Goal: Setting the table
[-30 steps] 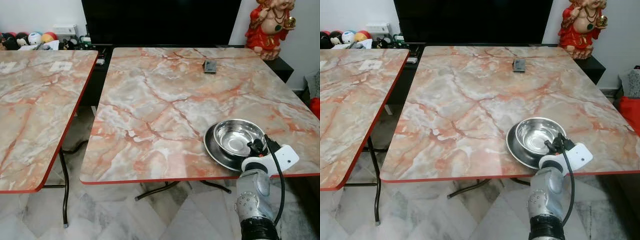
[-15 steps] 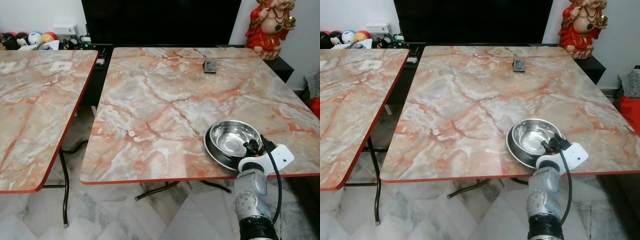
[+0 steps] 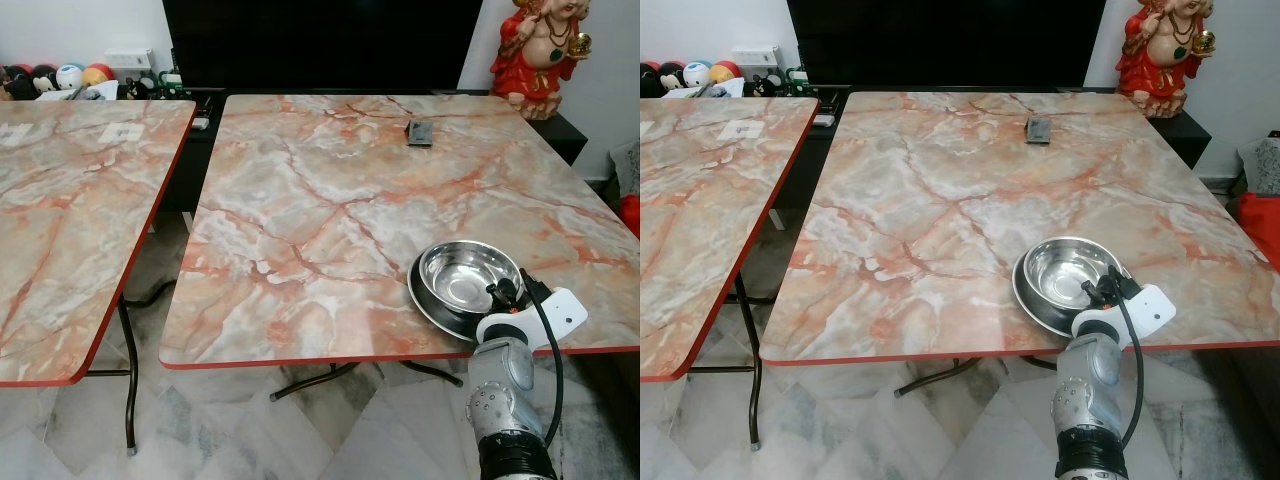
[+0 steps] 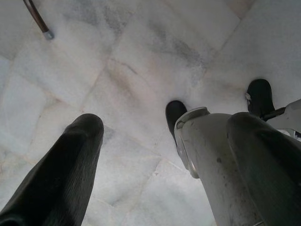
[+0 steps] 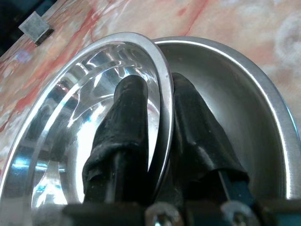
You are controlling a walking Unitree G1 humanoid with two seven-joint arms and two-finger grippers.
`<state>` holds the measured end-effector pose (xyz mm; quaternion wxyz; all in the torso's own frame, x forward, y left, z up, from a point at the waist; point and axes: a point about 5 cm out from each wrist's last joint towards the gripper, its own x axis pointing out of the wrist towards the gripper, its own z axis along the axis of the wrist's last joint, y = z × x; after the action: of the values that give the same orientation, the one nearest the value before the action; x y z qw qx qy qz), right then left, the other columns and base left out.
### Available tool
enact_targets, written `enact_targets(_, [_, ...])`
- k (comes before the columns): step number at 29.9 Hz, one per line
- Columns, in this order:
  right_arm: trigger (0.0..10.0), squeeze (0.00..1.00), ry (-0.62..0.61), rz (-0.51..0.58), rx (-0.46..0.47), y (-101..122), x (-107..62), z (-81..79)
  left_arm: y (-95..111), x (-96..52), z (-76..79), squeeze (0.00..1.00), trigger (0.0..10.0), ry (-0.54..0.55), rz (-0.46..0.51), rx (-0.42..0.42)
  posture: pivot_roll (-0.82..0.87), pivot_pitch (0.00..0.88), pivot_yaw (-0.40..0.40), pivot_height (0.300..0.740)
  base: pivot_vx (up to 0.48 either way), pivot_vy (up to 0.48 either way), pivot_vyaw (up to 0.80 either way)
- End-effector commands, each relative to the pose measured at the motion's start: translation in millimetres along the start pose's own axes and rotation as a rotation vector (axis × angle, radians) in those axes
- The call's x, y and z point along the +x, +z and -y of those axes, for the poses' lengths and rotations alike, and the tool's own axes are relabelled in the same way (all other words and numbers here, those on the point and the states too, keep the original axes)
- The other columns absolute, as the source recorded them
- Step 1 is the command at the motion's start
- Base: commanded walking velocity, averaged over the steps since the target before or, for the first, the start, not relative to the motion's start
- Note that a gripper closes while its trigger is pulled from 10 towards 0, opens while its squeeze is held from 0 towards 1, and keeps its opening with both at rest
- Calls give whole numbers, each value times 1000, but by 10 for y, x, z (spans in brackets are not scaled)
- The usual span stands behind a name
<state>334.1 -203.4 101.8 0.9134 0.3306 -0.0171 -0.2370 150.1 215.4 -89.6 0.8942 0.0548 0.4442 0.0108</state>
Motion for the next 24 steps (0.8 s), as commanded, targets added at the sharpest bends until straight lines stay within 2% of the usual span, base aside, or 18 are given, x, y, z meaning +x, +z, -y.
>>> enact_targets(1, [10000,267,-19,5,-6,11,15,18,-89,-25,-20,0,10000,2,-36,16,-8,108,-16,740,0,0,0])
enact_targets(2, [10000,267,-19,5,-6,11,15,18,-89,-25,-20,0,10000,2,-36,16,-8,108,-16,740,0,0,0])
enact_targets(3, [10000,0,-26,6,-7,15,17,33,-88,-24,-21,0,10000,2,-36,16,-9,108,-15,740,0,0,0])
enact_targets(5, [10000,27,-28,6,-8,17,18,38,-87,-23,-21,0,10000,2,-36,17,-9,108,-15,740,0,0,0])
enact_targets(6, [10000,243,-30,9,-8,20,17,41,-85,-23,-20,0,10000,1,-36,17,-9,108,-15,740,0,0,0])
enact_targets(7, [10000,502,-30,10,-8,22,16,42,-84,-22,-20,0,10000,1,-36,18,-9,108,-15,740,0,0,0])
enact_targets(8, [10000,573,-31,9,-9,21,16,47,-83,-22,-19,0,10000,1,-36,18,-12,108,-15,740,0,0,0])
enact_targets(10, [10000,596,-34,6,-9,16,25,65,-82,-21,-17,0,10000,0,-36,18,-12,108,-15,740,0,0,0])
enact_targets(11, [10000,761,-34,6,-10,16,24,65,-81,-21,-17,0,10000,0,-35,18,-12,108,-15,740,0,0,0])
enact_targets(12, [10000,761,-34,6,-10,16,23,62,-80,-21,-17,0,10000,0,-35,18,-12,108,-15,740,0,0,0])
enact_targets(14, [10000,678,-36,7,-12,16,20,55,-80,-21,-18,0,10000,0,-35,17,-10,109,-15,740,0,0,0])
enact_targets(15, [10000,0,-38,6,-13,16,18,53,-81,-21,-20,0,10000,1,-35,17,-10,109,-15,740,0,0,0])
enact_targets(24, [10000,0,-39,11,-19,20,8,44,-81,-22,-23,0,10000,4,-34,16,-12,107,-16,740,0,0,0])
